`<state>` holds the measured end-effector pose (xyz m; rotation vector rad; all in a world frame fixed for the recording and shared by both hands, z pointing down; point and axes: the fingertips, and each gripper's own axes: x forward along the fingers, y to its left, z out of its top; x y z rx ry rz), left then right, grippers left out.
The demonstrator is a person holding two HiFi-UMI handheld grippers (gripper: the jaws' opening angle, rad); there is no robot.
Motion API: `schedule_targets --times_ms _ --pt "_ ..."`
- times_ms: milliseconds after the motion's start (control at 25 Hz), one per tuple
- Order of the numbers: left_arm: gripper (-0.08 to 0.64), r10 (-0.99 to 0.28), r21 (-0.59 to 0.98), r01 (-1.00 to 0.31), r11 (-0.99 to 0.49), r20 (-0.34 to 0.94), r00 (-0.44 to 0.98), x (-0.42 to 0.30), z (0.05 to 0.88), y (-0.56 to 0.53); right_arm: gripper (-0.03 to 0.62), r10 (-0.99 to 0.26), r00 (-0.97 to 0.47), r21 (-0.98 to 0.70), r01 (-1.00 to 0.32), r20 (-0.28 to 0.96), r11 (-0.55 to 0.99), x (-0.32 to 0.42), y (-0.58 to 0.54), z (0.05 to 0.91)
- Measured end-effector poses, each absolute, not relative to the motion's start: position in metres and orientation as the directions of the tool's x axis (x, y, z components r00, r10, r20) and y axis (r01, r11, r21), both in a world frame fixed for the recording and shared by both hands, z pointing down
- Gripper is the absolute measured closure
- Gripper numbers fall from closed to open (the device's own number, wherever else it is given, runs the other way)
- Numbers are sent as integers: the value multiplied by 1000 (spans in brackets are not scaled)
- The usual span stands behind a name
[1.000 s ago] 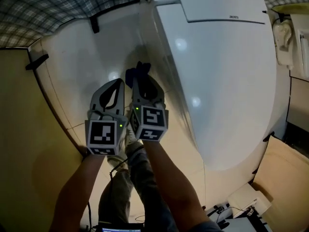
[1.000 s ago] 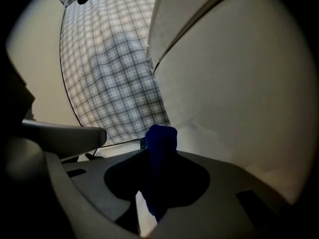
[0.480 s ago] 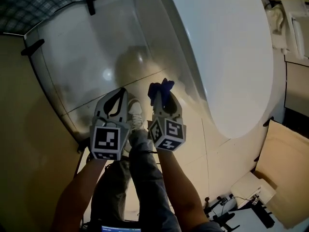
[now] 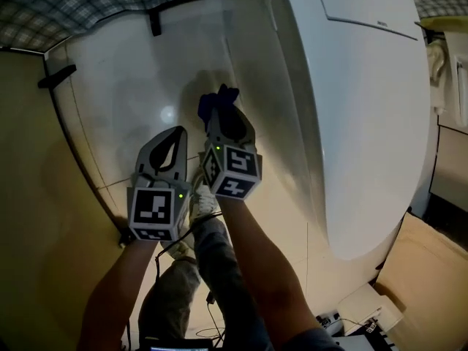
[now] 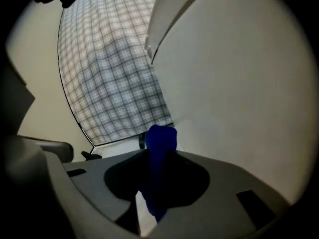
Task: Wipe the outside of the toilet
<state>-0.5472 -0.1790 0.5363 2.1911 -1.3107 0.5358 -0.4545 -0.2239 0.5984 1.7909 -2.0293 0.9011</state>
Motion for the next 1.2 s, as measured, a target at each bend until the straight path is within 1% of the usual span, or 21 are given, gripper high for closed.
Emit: schedule_targets --times_ms 160,320,480,600,720,880,1200 --pt "551 -685 212 -908 -362 600 413 -566 568 -225 492 -765 -207 -264 -963 610 51 -469 -292 640" --pt "551 -685 214 -921 -326 618 386 -575 609 -264 492 -751 -209 -248 -967 626 62 -473 -337 673" --pt "551 -696 221 -915 -337 596 401 -563 633 -285 492 -752 -206 -232 -970 626 73 -468 -360 702" --pt "551 -687 227 -913 -339 603 405 -554 651 -288 492 -746 -201 -228 -971 635 67 -459 -356 718" --pt "551 -661 247 -910 -333 627 412 -542 665 -269 492 -721 -207 -213 -973 662 84 -446 -316 729" --pt "551 -605 259 -877 -404 643 469 -518 665 -225 493 -656 -177 -169 -983 734 75 -424 -223 743" --pt "551 -535 249 -811 -529 645 546 -489 627 -129 494 -635 17 -115 -979 772 -166 -336 -73 720"
